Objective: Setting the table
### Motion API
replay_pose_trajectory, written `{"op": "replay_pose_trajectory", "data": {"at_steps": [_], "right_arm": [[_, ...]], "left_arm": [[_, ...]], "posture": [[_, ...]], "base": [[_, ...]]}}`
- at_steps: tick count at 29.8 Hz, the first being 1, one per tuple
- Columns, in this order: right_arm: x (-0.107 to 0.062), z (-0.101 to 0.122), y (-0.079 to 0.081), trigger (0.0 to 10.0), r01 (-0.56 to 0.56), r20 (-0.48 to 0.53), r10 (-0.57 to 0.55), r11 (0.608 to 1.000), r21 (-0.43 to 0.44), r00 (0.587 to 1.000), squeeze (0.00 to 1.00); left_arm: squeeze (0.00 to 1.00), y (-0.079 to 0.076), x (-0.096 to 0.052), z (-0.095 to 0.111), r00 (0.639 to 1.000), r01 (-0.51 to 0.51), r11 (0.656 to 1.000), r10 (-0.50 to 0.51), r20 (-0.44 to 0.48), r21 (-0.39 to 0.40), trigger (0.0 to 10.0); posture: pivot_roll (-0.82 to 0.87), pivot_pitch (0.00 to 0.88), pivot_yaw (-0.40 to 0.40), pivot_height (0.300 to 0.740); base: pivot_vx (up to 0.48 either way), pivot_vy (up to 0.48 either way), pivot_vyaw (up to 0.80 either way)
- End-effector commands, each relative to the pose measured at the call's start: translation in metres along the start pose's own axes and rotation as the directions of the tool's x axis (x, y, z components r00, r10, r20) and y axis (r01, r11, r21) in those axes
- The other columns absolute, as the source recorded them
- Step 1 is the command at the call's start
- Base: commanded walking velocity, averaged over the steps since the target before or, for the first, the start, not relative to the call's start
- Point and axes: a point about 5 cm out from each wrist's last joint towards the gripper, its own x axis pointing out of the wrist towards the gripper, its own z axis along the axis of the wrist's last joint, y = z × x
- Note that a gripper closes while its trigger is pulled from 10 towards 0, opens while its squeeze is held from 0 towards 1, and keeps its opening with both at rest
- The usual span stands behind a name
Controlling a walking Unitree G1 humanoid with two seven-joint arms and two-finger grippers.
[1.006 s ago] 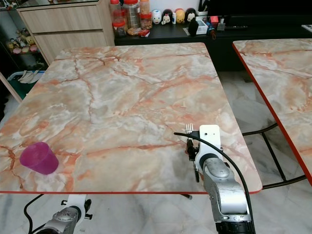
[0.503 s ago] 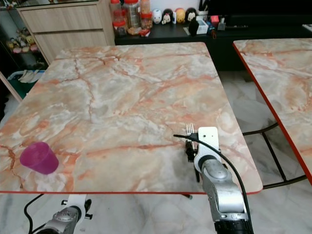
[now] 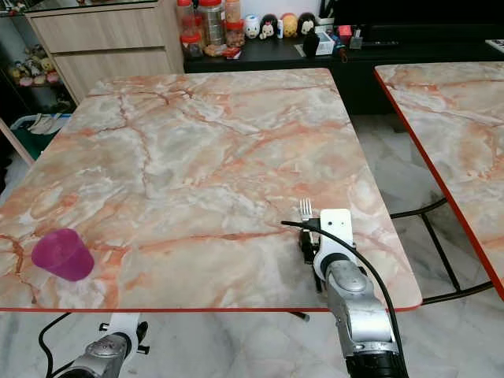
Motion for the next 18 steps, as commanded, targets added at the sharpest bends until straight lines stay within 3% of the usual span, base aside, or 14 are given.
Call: {"op": "replay_pose_trajectory", "data": {"at_steps": [1, 18], "right_arm": [[0.0017, 0.0041, 0.003, 0.0, -0.014, 0.01, 0.014, 1.0, -0.002, 1.0, 0.0], [0.0041, 0.0096, 0.0045, 0.0, -0.026, 0.036, 0.026, 1.0, -0.004, 0.999, 0.0]], "left_arm": [[0.0, 0.0001, 0.0, -0.0011, 1.0, 0.005, 1.0, -0.005, -0.013, 0.01, 10.0], [0.0, -0.0005, 0.0002, -0.0004, 1.0, 0.008, 1.0, -0.008, -0.012, 0.008, 10.0]], "posture": [[-0.09, 0.08, 0.057, 0.74], [-0.09, 0.079, 0.053, 0.74]], "base": [[0.0, 0.0, 0.0], [0.0, 0.0, 0.0]]}}
